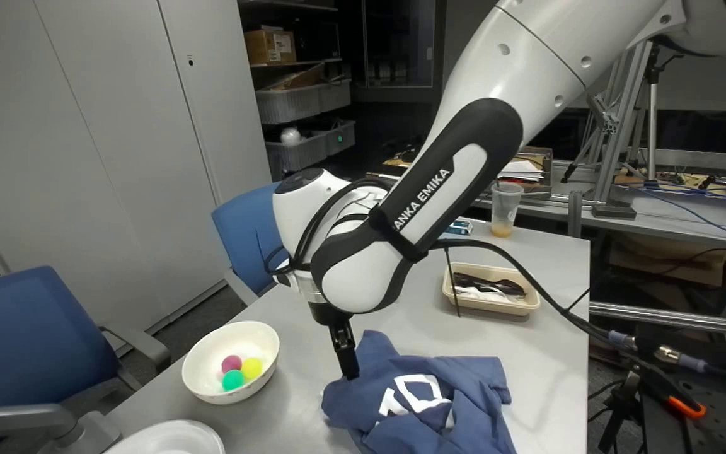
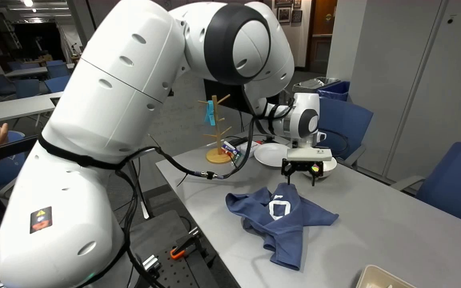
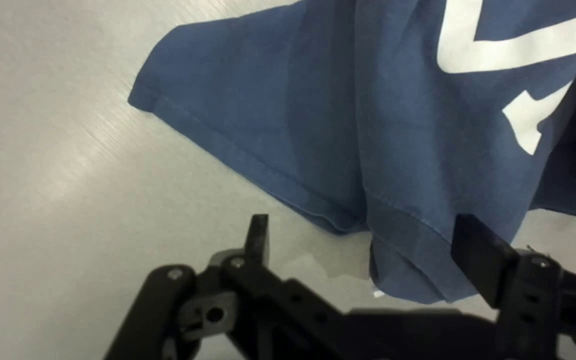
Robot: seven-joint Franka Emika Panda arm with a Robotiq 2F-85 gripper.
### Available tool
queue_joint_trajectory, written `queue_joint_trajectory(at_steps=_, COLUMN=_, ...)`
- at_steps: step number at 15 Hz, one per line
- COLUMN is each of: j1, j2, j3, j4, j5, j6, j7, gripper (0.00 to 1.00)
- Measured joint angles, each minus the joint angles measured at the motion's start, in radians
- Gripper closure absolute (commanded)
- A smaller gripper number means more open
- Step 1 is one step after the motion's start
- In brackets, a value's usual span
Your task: Unfold the t-shirt
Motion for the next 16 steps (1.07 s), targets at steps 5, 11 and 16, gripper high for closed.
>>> queue_joint_trajectory(at_steps=5, j1=-0.035, j2=0.055, j3=0.001, j4=0.05, j5=0.071, j6=-0.003, j7=-0.01, gripper=0.26)
queue_joint_trajectory(at_steps=11, j1=-0.054, j2=0.105, j3=0.001, j4=0.067, j5=0.113, j6=-0.012, j7=-0.003, gripper=0.4)
queue_joint_trajectory(at_steps=16, j1=-0.049, j2=0.119, j3=0.008, j4=0.07, j5=0.119, j6=-0.045, j7=0.009, gripper=0.38)
